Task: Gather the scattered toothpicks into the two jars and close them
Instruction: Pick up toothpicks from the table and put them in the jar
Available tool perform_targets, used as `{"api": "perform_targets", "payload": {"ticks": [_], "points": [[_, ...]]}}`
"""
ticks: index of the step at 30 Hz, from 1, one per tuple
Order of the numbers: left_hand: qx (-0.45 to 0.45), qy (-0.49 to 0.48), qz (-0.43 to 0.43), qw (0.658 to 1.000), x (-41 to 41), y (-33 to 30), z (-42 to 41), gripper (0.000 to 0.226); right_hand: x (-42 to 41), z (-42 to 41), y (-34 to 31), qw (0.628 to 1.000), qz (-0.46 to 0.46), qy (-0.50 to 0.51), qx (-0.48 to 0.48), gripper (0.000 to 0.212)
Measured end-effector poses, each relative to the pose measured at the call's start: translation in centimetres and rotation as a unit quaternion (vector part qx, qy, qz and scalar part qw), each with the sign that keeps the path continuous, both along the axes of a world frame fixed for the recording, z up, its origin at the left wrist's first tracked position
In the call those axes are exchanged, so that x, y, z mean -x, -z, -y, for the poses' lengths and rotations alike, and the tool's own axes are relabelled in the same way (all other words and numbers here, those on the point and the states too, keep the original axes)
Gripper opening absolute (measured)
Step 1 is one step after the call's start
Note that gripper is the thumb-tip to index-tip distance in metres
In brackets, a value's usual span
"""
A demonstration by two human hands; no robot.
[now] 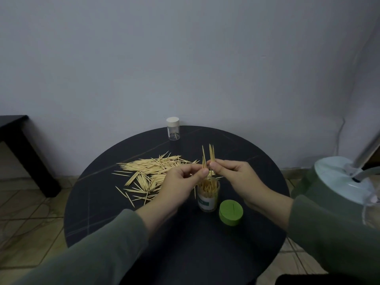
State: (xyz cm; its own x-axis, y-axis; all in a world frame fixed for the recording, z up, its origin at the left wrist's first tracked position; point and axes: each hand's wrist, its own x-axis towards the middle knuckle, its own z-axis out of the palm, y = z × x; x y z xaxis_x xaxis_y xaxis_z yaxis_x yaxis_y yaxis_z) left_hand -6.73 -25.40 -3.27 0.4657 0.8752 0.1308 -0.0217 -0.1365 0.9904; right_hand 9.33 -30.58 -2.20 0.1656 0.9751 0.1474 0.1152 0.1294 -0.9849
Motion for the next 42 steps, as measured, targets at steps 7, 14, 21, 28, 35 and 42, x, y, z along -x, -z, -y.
{"api": "perform_targets", "payload": {"ticks": [7,14,21,28,35,42], "points": [[0.012,0.045,-0.055,0.997,0.7,0.5,-1.0,0.007,-0.2,0.2,1.4,0.999,0.025,-0.029,0.037,0.020],[-0.089,0.028,-0.115,0.989,1.3,-0.3,-1.6,0.017,-1.1,0.5,1.1,0.990,0.134,-0.041,0.020,0.020],[-0.263,-0.003,-0.172,0.949,1.8,-0.3,-1.9,0.031,-1.9,0.4,1.2,0.968,0.248,-0.048,-0.007,0.023],[-0.407,0.058,-0.315,0.855,2.1,-0.8,-1.0,0.047,-3.1,0.5,0.3,0.912,0.393,-0.106,0.051,0.076],[-0.465,0.128,-0.338,0.808,1.4,-0.8,-0.7,0.047,-3.1,0.2,0.6,0.924,0.362,-0.120,0.029,0.044],[-0.402,0.109,-0.371,0.830,3.0,-2.4,-1.6,0.059,-3.0,0.3,0.1,0.903,0.413,-0.101,0.057,0.062]]}}
